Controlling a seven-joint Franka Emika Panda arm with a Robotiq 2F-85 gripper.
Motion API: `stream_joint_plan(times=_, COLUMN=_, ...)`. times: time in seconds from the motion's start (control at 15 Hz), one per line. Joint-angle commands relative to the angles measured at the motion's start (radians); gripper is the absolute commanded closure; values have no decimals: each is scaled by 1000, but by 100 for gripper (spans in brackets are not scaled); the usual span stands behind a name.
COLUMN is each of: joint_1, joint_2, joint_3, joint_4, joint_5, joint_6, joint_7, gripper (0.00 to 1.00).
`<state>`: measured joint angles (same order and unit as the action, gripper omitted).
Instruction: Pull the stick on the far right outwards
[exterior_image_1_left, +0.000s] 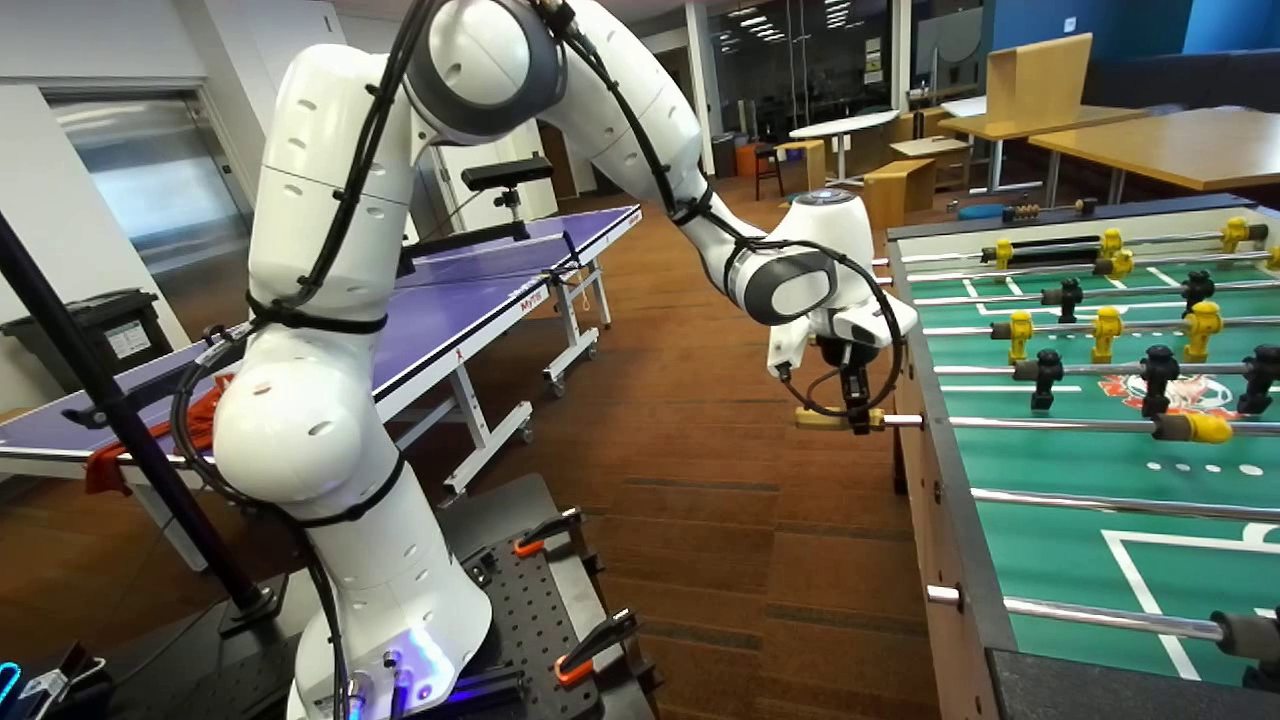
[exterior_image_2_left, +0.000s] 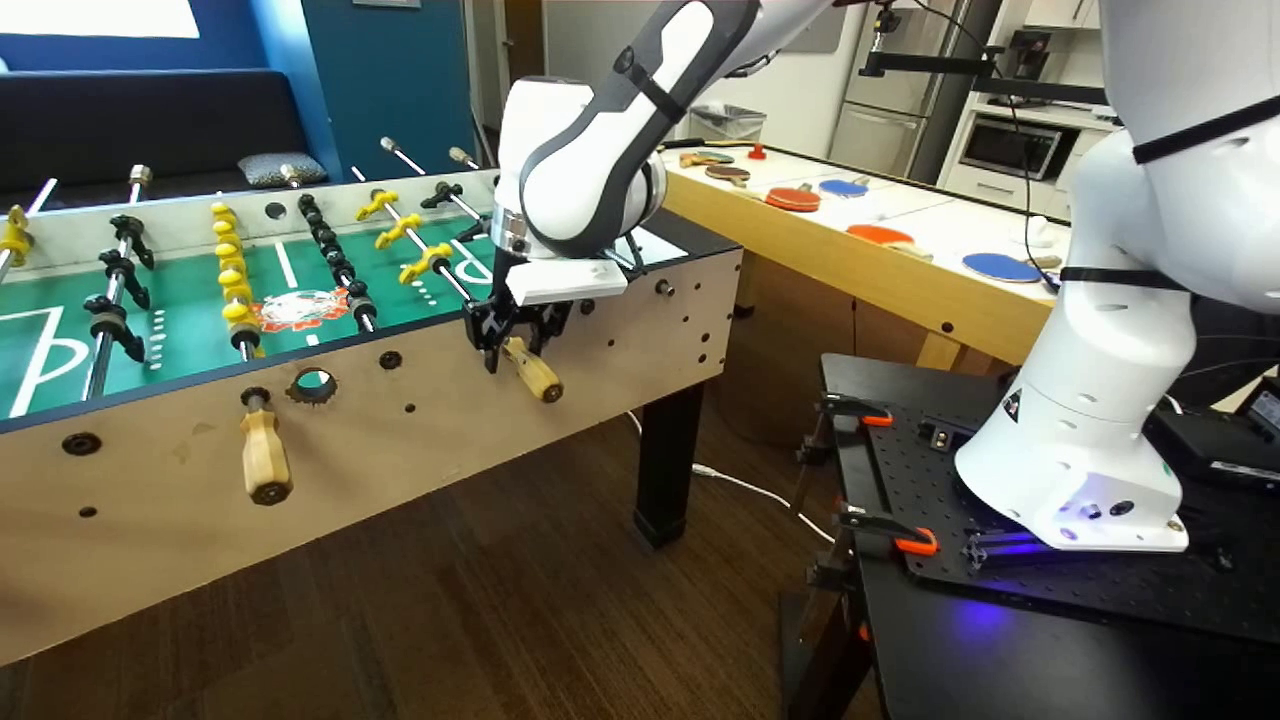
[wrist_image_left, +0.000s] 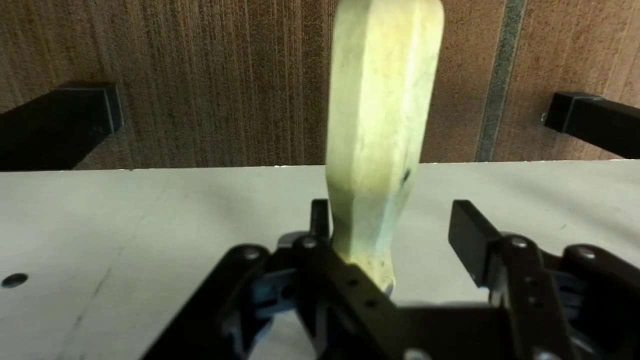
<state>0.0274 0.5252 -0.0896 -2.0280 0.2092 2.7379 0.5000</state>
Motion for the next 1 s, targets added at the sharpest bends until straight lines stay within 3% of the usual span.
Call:
stream_joint_plan(times=0.0, joint_1=22, joint_2=7, joint_3=-21, joint_4=38, joint_5=1, joint_6=-50, joint_7=23, gripper=68)
stream_joint_plan(times=0.2, joint_1=29, joint_2=3, joint_3=-30, joint_4=32, joint_5=-7, joint_6=-74, joint_7=28, gripper=91)
stream_joint_plan(times=0.27, joint_1=34, joint_2=-3, joint_3=-28, joint_4=25, joint_5=-6, joint_6=-71, joint_7=44, gripper=93)
stream_joint_plan(times=0.93, joint_1=130, joint_2=-75, joint_3=-20, joint_4=-99, joint_5=-39, joint_6=-31, joint_7=108, gripper=92)
